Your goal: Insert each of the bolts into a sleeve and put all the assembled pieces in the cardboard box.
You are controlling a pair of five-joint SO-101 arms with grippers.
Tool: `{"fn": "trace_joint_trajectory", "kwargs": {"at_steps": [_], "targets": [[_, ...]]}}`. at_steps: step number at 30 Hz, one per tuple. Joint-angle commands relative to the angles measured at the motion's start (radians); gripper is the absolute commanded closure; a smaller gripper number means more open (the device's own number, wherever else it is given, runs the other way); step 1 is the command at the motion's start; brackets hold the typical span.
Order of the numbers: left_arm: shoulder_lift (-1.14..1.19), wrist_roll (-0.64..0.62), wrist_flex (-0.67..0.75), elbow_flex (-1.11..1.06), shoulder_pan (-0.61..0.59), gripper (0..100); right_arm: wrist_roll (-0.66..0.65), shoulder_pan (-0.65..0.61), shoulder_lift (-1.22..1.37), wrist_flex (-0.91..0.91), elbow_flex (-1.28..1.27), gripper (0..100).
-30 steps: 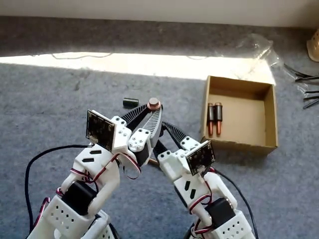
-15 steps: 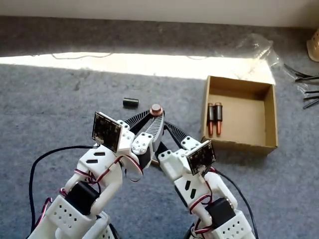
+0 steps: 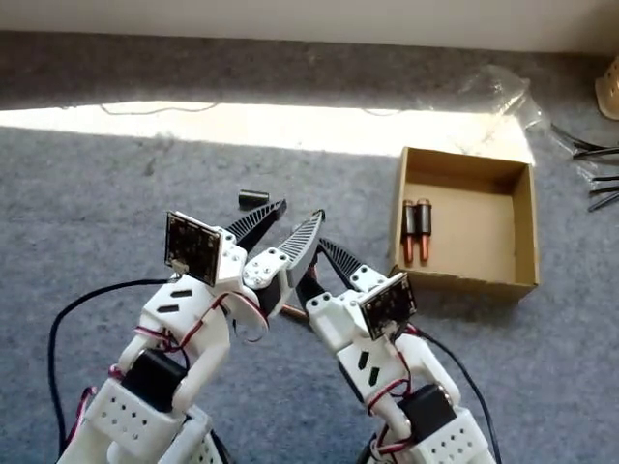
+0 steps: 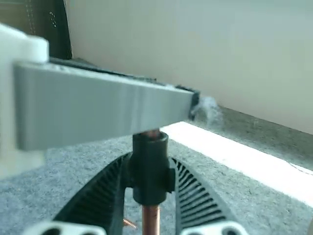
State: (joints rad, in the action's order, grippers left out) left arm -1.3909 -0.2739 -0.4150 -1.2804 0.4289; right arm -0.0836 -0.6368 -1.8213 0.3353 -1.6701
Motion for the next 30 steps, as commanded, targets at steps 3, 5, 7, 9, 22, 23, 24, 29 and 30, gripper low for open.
{"fn": "trace_joint_trajectory", "kwargs": {"at_steps": [3, 5, 7, 9, 22, 23, 24, 29, 30], "targets": [[-0.018, -0.018, 0.009, 0.031, -0.012, 83, -0.008, -0.004, -0.016, -0.031, -0.094, 99.5], [-0.018, -0.018, 0.008, 0.036, -0.012, 83, -0.008, -0.004, -0.016, -0.031, -0.094, 99.5], [-0.018, -0.018, -0.006, 0.056, -0.018, 83, -0.008, -0.004, -0.016, -0.031, -0.094, 99.5], [-0.019, -0.017, -0.021, 0.091, -0.021, 83, -0.008, -0.004, -0.016, -0.031, -0.094, 99.5], [-0.226, -0.017, -0.203, 0.217, -0.237, 83, -0.008, 0.035, -0.016, -0.004, -0.094, 99.5], [-0.263, -0.015, -0.206, 0.203, -0.259, 83, -0.008, 0.056, -0.016, -0.004, -0.094, 99.5], [-0.291, -0.014, -0.206, 0.189, -0.280, 83, -0.008, 0.077, -0.016, -0.004, -0.094, 99.5], [-0.378, 0.101, -0.206, 0.113, -0.320, 83, -0.008, 0.183, -0.016, -0.004, -0.094, 99.5], [-0.389, 0.107, -0.206, 0.097, -0.321, 83, -0.008, 0.203, -0.016, -0.004, -0.093, 99.5]]}}
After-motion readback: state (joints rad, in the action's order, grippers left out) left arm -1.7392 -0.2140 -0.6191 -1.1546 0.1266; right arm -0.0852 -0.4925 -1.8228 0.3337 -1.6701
